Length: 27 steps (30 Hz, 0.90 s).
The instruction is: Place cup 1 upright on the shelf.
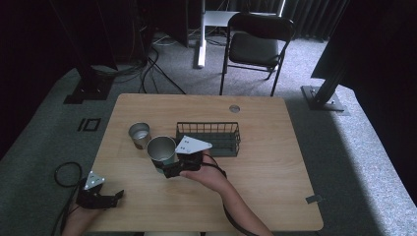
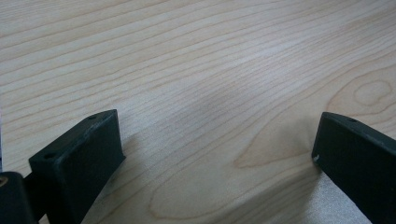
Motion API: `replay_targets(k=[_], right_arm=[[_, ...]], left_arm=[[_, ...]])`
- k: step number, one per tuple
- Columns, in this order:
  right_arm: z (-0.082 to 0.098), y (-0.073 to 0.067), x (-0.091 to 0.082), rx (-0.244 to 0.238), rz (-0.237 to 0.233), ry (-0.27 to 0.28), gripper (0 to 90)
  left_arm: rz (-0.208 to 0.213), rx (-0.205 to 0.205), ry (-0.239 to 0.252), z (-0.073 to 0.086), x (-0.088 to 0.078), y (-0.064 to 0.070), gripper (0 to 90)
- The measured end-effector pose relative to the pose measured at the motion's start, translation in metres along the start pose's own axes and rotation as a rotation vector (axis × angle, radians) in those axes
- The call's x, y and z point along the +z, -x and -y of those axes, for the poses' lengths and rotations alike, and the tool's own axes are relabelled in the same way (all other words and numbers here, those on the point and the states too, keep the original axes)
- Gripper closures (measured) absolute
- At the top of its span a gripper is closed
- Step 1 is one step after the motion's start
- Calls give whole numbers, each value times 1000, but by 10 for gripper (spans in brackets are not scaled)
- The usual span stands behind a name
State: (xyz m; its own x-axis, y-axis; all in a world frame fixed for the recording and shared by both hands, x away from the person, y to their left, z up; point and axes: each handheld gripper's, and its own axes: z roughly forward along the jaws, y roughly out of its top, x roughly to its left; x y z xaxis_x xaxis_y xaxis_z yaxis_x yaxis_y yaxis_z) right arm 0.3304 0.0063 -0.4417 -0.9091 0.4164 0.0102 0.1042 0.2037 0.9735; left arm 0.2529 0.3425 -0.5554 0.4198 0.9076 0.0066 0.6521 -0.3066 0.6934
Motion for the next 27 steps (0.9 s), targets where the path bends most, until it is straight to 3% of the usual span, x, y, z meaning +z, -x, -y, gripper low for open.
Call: replay_targets(k=[17, 27], right_arm=[[-46, 31, -39, -19, 116, 67, 124], [-52, 55, -59, 6, 257, 65, 125]], left_arm=[[0, 0, 0, 0, 0, 0, 23], [0, 0, 0, 0, 0, 0, 23]])
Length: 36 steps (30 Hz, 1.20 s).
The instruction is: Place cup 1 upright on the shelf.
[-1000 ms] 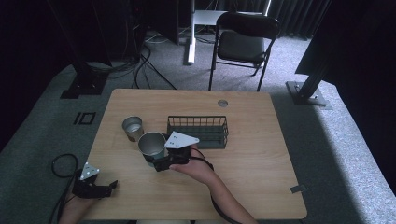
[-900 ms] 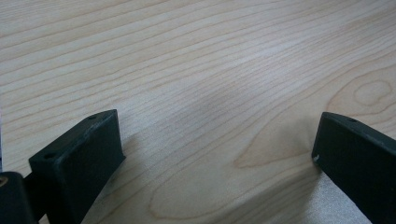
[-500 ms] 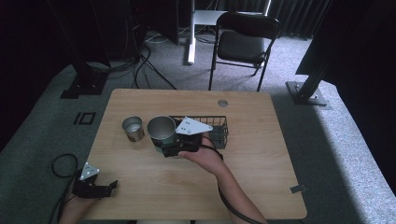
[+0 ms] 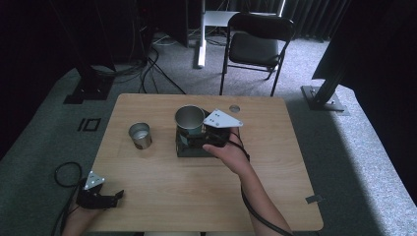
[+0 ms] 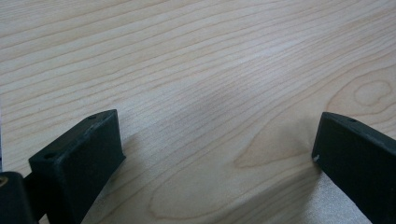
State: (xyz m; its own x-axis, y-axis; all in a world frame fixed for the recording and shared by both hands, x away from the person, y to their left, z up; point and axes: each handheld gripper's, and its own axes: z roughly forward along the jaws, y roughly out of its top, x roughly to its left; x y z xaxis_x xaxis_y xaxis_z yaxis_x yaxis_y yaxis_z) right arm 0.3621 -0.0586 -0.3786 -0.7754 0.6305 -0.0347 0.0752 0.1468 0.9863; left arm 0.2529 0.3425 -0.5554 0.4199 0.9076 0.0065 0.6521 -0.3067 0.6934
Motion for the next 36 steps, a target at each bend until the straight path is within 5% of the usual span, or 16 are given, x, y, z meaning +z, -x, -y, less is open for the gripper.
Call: replay_targets(k=[18, 29, 36], right_arm=[[29, 47, -13, 50, 333, -65, 125], [55, 66, -14, 112, 482, -85, 124], [72, 69, -10, 135, 529, -101, 124]], left_arm=[[-1, 0, 1, 0, 0, 0, 23], [0, 0, 0, 0, 0, 0, 23], [0, -1, 0, 0, 0, 0, 23]])
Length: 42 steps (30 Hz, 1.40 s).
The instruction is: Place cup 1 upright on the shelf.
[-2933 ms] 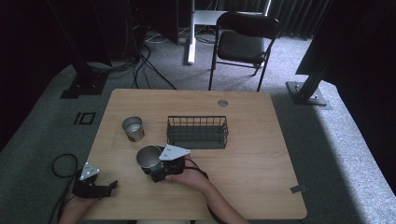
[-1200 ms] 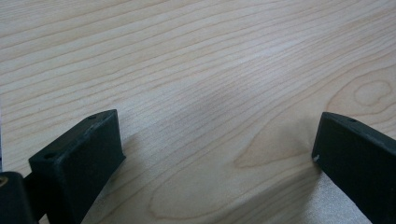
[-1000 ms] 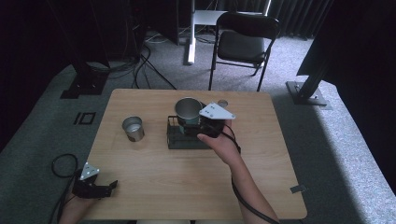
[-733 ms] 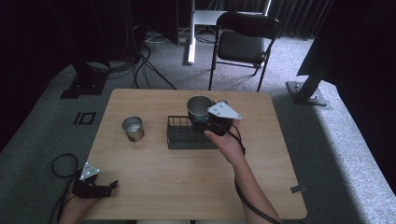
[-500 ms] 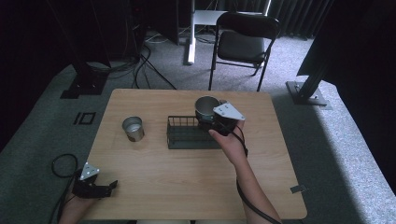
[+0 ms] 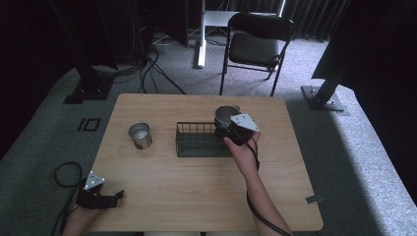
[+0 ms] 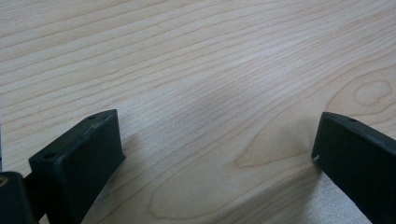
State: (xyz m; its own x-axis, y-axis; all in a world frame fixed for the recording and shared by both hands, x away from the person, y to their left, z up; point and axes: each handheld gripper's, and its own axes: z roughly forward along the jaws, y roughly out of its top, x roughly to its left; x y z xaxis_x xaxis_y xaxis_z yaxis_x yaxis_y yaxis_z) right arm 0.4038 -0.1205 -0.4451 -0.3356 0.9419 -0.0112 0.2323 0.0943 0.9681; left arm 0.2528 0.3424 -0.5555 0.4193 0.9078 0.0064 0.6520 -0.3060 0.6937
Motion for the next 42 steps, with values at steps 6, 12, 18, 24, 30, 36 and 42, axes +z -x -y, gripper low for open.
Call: replay_targets(k=[6, 12, 18, 24, 30, 36, 42], right_arm=[[13, -1, 7, 6, 16, -20, 125], [20, -2, 9, 19, 10, -32, 124], [25, -1, 11, 28, 9, -44, 124], [28, -2, 12, 27, 9, -34, 124], [29, -3, 11, 20, -16, -37, 120], [29, -2, 9, 12, -41, -48, 113], [31, -1, 5, 13, -69, -44, 108]], left_arm=[[0, 0, 0, 0, 0, 0, 23], [0, 0, 0, 0, 0, 0, 23], [0, 0, 0, 0, 0, 0, 22], [0, 0, 0, 0, 0, 0, 23], [0, 0, 0, 0, 0, 0, 23], [0, 0, 0, 0, 0, 0, 23], [0, 0, 0, 0, 0, 0, 22]])
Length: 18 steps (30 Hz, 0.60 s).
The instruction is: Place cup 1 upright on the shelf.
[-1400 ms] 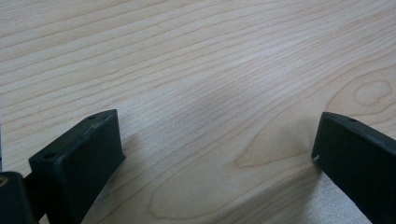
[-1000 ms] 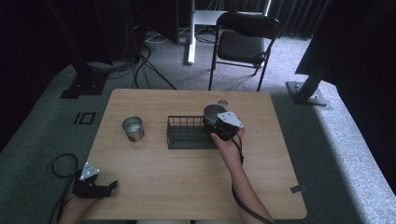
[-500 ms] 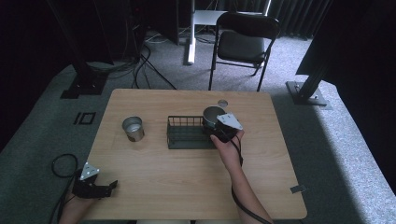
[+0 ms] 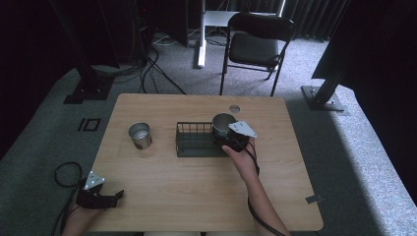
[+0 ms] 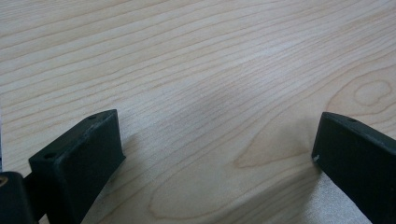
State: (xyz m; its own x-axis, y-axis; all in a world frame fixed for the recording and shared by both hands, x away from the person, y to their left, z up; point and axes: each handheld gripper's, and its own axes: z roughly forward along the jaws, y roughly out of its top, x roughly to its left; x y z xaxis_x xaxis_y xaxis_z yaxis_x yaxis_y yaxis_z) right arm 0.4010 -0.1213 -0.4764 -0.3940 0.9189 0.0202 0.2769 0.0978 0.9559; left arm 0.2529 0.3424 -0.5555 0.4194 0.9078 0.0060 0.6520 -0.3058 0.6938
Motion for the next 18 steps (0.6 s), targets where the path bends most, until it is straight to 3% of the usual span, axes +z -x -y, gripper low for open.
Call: replay_targets(k=[18], right_arm=[[7, -1, -19, -48, -15, 1, 108]], left_arm=[[0, 1, 0, 0, 0, 0, 23]])
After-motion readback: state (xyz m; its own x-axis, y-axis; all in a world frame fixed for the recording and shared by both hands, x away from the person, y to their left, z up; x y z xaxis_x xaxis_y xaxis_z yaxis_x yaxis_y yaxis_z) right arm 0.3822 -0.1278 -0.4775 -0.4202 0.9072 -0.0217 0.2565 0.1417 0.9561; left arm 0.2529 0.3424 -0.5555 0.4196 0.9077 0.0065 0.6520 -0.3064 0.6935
